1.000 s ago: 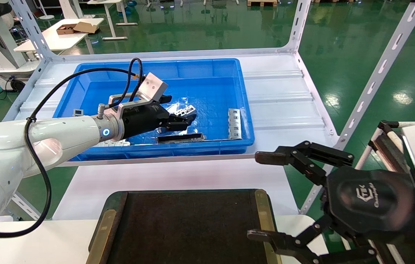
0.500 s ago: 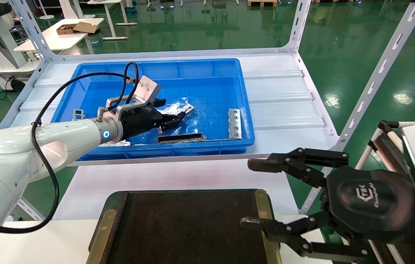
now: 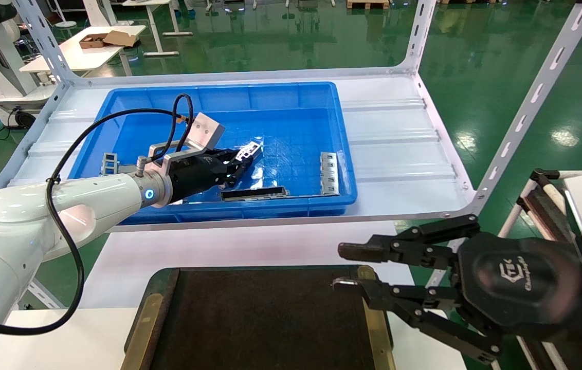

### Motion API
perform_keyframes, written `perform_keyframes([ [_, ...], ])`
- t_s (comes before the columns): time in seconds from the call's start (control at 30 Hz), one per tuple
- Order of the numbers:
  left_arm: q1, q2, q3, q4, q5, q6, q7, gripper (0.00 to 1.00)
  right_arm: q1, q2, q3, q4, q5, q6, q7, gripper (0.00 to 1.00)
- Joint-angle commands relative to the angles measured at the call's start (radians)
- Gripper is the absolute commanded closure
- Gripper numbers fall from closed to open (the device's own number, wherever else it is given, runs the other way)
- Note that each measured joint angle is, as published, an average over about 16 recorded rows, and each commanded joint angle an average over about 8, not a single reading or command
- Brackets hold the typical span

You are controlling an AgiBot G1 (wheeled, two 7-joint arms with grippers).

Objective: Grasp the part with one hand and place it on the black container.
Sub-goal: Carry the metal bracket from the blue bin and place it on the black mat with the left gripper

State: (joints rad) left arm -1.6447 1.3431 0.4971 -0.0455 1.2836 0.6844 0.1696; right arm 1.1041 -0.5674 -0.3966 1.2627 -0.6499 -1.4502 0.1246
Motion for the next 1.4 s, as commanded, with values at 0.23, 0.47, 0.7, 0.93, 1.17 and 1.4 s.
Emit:
perform_keyframes([
  [0.23,-0.014,-0.007,-0.011,-0.004,-0.022,0.029,-0.027,1.0,0.0,0.0,0.0,0.0,0.0,0.0,0.0,1.0],
  [0.47,-0.055,-0.034,-0.042,-0.024,-0.07,0.139,-0.051,1.0,0.0,0.0,0.0,0.0,0.0,0.0,0.0,1.0],
  [0.7,-0.086,-0.106,-0.08,-0.063,-0.137,0.439,-0.063,1.0,0.0,0.0,0.0,0.0,0.0,0.0,0.0,1.0],
  [0.93,-0.066,-0.172,-0.102,-0.097,-0.181,0.694,-0.064,1.0,0.0,0.0,0.0,0.0,0.0,0.0,0.0,1.0],
  [1.17,0.045,-0.219,-0.116,-0.182,-0.22,0.857,-0.059,1.0,0.0,0.0,0.0,0.0,0.0,0.0,0.0,1.0],
  [1.4,0.301,-0.264,-0.094,-0.435,-0.283,0.902,-0.129,1.0,0.0,0.0,0.0,0.0,0.0,0.0,0.0,1.0],
])
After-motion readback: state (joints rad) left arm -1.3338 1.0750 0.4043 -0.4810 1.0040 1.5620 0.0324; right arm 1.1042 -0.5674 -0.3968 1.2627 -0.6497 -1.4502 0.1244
